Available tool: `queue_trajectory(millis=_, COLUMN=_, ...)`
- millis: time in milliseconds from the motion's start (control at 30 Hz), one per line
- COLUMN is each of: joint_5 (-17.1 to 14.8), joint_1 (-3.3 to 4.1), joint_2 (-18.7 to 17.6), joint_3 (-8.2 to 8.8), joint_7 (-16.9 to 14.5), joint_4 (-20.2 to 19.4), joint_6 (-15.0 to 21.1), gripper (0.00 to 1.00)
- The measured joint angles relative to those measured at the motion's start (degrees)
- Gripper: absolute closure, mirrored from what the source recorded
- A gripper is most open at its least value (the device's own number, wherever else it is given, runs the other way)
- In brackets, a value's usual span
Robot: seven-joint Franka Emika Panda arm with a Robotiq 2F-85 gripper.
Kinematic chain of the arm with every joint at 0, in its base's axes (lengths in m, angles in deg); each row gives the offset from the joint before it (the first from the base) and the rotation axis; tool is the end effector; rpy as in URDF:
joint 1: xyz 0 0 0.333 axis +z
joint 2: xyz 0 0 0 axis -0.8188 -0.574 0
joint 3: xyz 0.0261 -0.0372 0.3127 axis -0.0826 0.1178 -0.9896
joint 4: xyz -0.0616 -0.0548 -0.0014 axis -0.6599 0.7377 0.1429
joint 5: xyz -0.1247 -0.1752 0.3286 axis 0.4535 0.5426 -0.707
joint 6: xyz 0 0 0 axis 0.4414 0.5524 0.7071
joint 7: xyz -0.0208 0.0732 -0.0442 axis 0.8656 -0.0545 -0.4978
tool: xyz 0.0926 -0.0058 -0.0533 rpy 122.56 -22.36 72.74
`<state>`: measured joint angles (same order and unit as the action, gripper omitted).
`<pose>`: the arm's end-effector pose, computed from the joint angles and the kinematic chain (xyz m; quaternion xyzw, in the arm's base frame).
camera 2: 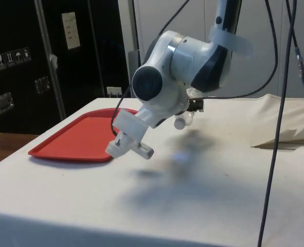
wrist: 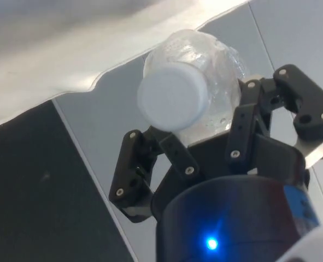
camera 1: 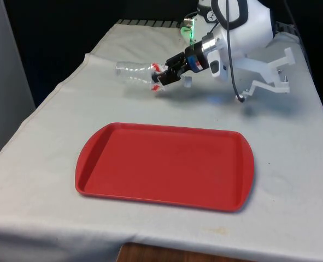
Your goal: Place the bottle upright on the tray.
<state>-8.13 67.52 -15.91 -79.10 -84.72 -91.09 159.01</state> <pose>0.4507 0.0060 0.1380 0.6144 0.6019 -0.3628 0.3586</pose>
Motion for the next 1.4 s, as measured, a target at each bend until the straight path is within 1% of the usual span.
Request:
queue_trajectory(millis=267, joint_5=-0.29, joint_1=0.0, joint_2=1.83, joint_3=0.0, joint_7=-1.72, joint_4=-0.29, joint_6=-0.57, gripper=0.66)
queue_trajectory(millis=433, joint_5=-0.34, joint_1=-0.06, joint_2=2.52, joint_3=0.0, joint_7=-2.23, joint_4=-0.29, joint_6=-0.57, gripper=0.66)
queue_trajectory(millis=700, joint_5=-0.57, joint_1=-0.34, joint_2=3.67, joint_3=0.06, joint_7=-3.21, joint_4=-0.23, joint_6=-0.17, gripper=0.66)
queue_trajectory(millis=867, joint_5=-0.86, joint_1=-0.63, joint_2=4.24, joint_3=0.23, joint_7=-3.5, joint_4=-0.23, joint_6=1.15, gripper=0.66)
queue_trajectory(millis=967, joint_5=-1.15, joint_1=-0.97, joint_2=4.58, joint_3=0.46, joint_7=-3.84, joint_4=-0.29, joint_6=2.52, gripper=0.66)
queue_trajectory(millis=1167, joint_5=-1.55, joint_1=-1.2, joint_2=5.1, joint_3=0.69, joint_7=-4.24, joint_4=-0.34, joint_6=3.72, gripper=0.66)
queue_trajectory(millis=1400, joint_5=-2.18, joint_1=-1.66, joint_2=6.59, joint_3=1.03, joint_7=-5.1, joint_4=-0.74, joint_6=5.73, gripper=0.66)
